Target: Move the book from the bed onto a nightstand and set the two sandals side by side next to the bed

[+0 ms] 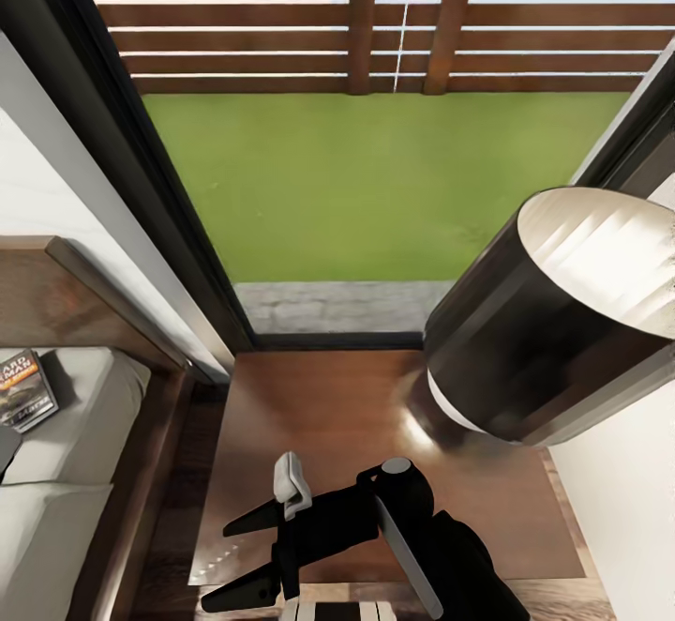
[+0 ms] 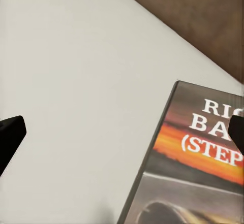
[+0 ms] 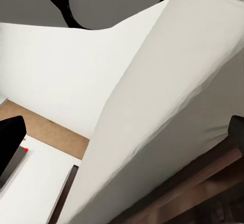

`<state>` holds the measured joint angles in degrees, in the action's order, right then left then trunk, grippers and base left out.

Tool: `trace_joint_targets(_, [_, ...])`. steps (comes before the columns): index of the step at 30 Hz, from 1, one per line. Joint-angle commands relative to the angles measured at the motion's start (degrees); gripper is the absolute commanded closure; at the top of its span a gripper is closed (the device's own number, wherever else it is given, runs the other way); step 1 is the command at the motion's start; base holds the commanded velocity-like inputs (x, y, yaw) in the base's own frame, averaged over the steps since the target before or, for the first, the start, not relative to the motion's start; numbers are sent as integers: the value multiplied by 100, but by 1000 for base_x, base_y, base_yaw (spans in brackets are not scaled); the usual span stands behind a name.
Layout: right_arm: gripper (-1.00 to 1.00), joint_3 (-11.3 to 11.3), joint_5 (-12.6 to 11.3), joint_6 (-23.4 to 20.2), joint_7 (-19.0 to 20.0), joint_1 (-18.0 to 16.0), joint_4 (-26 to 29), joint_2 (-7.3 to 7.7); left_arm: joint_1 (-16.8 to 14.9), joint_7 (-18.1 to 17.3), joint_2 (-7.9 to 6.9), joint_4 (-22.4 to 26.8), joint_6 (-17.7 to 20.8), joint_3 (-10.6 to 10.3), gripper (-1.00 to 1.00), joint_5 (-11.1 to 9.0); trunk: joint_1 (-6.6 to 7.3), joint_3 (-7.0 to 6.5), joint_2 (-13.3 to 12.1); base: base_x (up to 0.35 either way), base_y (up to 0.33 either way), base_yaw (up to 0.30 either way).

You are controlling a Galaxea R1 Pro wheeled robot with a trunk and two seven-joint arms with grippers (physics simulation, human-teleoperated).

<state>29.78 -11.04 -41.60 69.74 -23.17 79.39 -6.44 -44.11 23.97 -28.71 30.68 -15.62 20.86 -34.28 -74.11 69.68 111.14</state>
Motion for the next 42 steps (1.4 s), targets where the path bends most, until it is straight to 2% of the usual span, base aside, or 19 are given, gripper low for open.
trace_joint_targets(1, [-100, 2, -30, -42, -3, -3, -1, -1, -2, 1, -2, 0, -33, -12, -100, -61, 23, -15, -40, 0, 0, 0])
trace_joint_targets(16, [-100, 2, -30, -42, -2, -3, -21, -6, -1, 10, 5, 0, -21, -12, -100, -70, 23, -15, -40, 0, 0, 0])
trace_joint_targets(20, [-100, 5, -30, -42, -4, -3, -28, -6, -1, 11, 5, 0, -20, -12, -100, -70, 111, -87, -201, 0, 0, 0])
trace_joint_targets(25, [-100, 7, -30, -42, -2, -3, -29, -6, -1, 5, 5, 0, 2, -9, -100, -79, 111, -87, -201, 0, 0, 0])
trace_joint_targets(28, [-100, 5, -30, -42, -4, -3, -29, -6, -1, -3, -13, 1, 150, 99, -100, -107, 111, -87, -201, 0, 0, 0])
trace_joint_targets(31, [-100, 7, -30, -42, -4, -3, -29, -6, -1, -13, -26, 111, 484, 414, -100, -113, 111, -87, -201, 0, 0, 0])
trace_joint_targets(35, [-100, 6, -30, -42, -4, -3, -29, -6, -1, -28, -29, 325, 834, 661, -100, -109, 111, -87, -201, 0, 0, 0])
trace_joint_targets(42, [-100, 10, -30, -42, -5, -3, -29, -12, -1, -32, -30, 501, 1172, 797, -100, -110, 111, -87, -201, 0, 0, 0])
